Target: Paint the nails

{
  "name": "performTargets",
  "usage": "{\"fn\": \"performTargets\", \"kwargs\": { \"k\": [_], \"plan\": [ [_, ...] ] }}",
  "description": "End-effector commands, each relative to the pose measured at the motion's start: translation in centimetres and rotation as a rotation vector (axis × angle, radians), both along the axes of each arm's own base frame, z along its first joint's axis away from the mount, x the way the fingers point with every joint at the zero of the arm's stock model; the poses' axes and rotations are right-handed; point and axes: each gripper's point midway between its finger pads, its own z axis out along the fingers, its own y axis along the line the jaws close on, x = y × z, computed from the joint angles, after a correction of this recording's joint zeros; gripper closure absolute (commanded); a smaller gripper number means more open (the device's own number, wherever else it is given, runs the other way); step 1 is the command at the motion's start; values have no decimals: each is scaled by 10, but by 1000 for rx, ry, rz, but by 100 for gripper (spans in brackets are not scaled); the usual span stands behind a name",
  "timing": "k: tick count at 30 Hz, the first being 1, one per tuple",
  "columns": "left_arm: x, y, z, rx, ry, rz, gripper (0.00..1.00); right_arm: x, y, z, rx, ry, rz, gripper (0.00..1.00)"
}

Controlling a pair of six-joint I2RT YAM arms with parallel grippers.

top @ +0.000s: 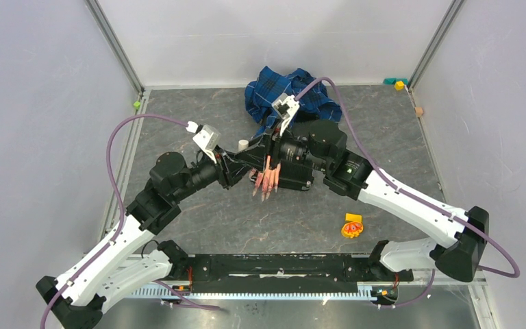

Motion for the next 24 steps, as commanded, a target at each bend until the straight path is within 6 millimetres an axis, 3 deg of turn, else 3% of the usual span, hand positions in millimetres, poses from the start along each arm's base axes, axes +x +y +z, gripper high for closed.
{"fn": "performTargets", "kwargs": {
  "k": [1, 12, 15, 20, 24],
  "plan": [
    [-6, -9, 15, -52, -14, -52, 98, -5, 8, 35, 80, -61, 35, 46],
    [-10, -10, 18, -57, -24, -76, 98, -4, 16, 31, 85, -49, 56, 52],
    [-11, -10, 19, -59, -28, -78, 98, -3, 15, 31, 79, -51, 49, 65],
    [-17, -12, 22, -71, -39, -114, 98, -2, 2, 43, 83, -92, 24, 97],
    [-31, -19, 32, -109, -75, -204, 98, -12, -11, 67, 126, -152, 58, 100]
  ]
}}
